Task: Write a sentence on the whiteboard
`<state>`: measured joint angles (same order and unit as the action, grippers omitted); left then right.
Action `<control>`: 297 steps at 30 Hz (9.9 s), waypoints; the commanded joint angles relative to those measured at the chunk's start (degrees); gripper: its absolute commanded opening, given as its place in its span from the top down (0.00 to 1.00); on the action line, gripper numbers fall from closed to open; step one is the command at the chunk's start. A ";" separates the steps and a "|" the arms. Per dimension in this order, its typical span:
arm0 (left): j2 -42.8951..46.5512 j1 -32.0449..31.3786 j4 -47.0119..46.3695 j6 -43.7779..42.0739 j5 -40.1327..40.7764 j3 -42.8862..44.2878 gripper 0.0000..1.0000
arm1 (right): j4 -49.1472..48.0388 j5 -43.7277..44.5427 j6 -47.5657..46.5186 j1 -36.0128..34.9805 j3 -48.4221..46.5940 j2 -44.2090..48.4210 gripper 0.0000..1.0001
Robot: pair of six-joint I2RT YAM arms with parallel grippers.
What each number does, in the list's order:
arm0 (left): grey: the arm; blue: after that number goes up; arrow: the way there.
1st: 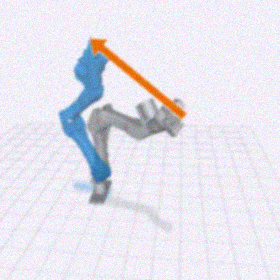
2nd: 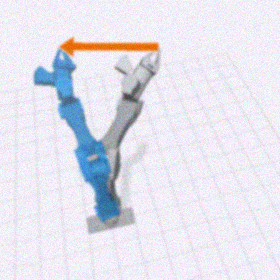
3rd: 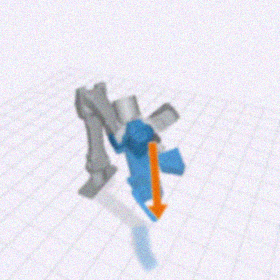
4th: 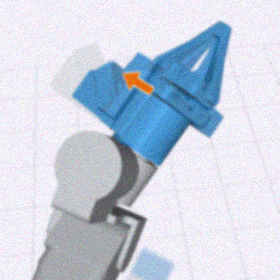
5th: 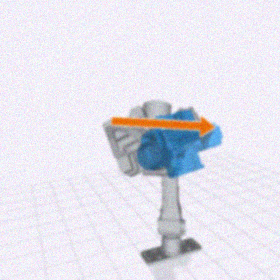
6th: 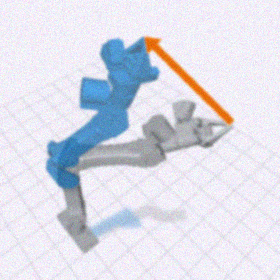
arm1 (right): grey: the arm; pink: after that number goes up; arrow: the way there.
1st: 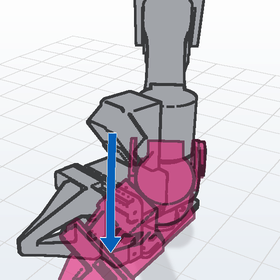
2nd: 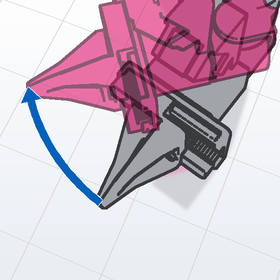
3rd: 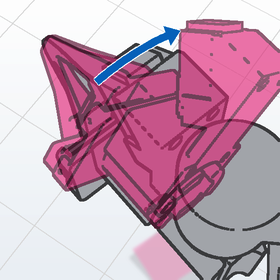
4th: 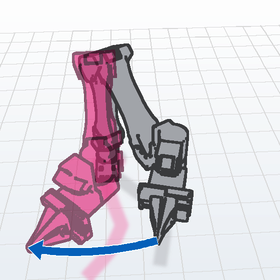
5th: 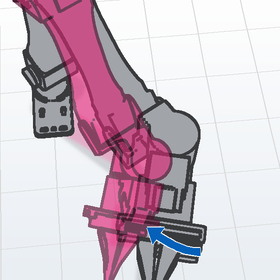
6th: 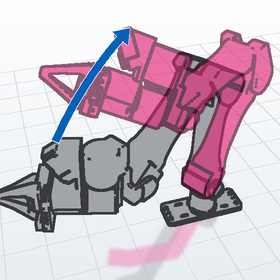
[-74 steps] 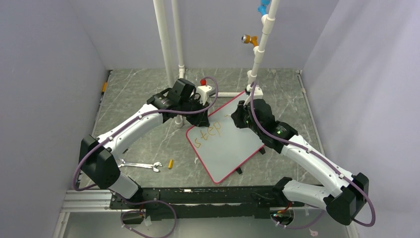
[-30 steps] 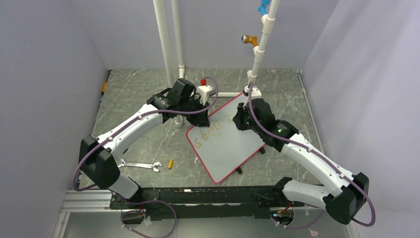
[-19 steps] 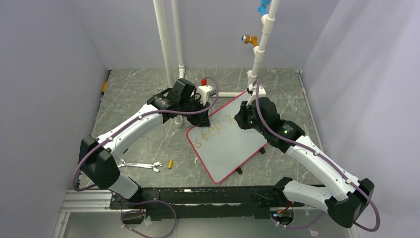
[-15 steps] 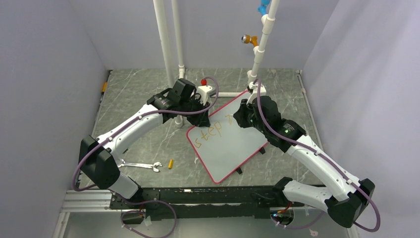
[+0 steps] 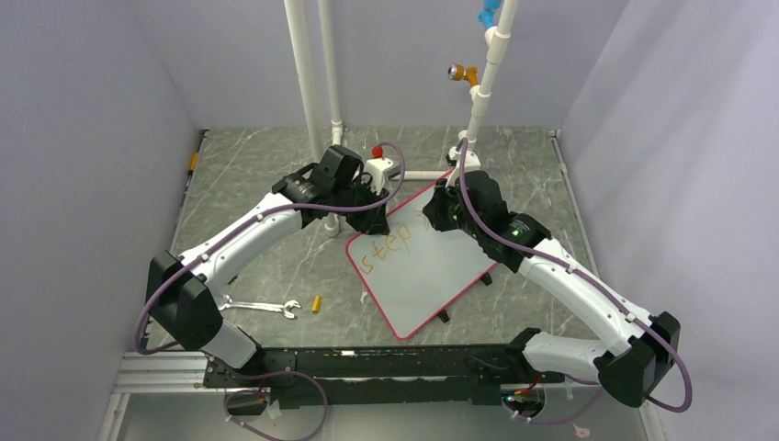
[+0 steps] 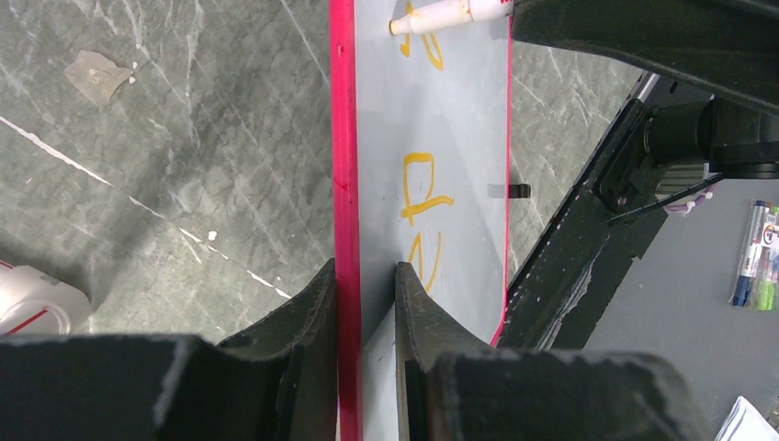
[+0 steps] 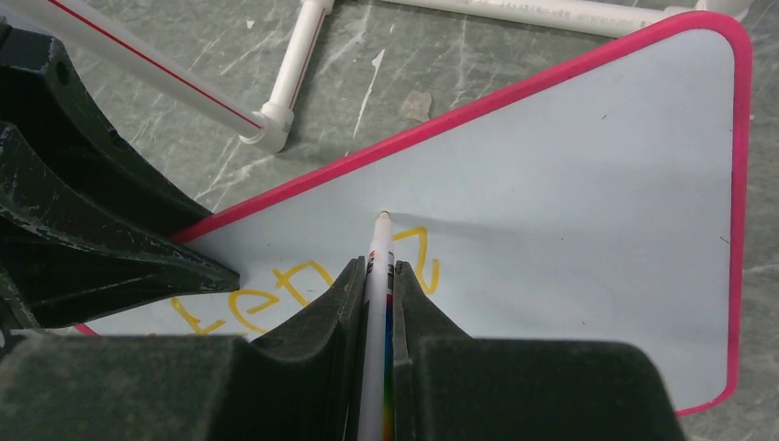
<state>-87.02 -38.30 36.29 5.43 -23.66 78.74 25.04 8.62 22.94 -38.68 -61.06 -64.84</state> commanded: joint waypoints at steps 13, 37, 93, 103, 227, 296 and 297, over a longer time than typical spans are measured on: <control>2.12 -0.03 -2.65 -4.12 3.53 0.52 1.00 | -1.86 3.70 0.03 0.18 1.57 1.41 1.00; 2.03 -0.13 -2.58 -4.12 3.84 0.45 1.00 | -0.08 6.73 0.31 0.25 0.80 4.36 1.00; 2.08 -0.38 -2.41 -4.35 3.88 0.45 1.00 | -0.28 8.13 -0.39 1.71 -0.57 -0.72 1.00; 2.21 -0.41 -2.41 -4.31 3.97 0.45 1.00 | 0.52 7.67 1.01 2.21 4.08 2.08 1.00; 2.47 -0.58 -2.17 -4.51 5.02 0.48 1.00 | -2.21 -0.71 -1.07 9.32 6.91 2.74 1.00; 2.56 -0.91 -2.02 -4.73 5.61 0.47 1.00 | 0.11 5.65 -5.45 10.95 -4.32 -0.18 1.00; 2.56 -0.90 -1.97 -4.74 5.62 0.47 1.00 | 0.04 5.60 -5.45 10.92 -4.41 -0.26 1.00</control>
<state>-86.41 -39.09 36.21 5.43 -22.37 78.74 27.77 14.46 18.37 -28.23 -62.28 -64.95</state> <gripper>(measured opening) 0.249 0.130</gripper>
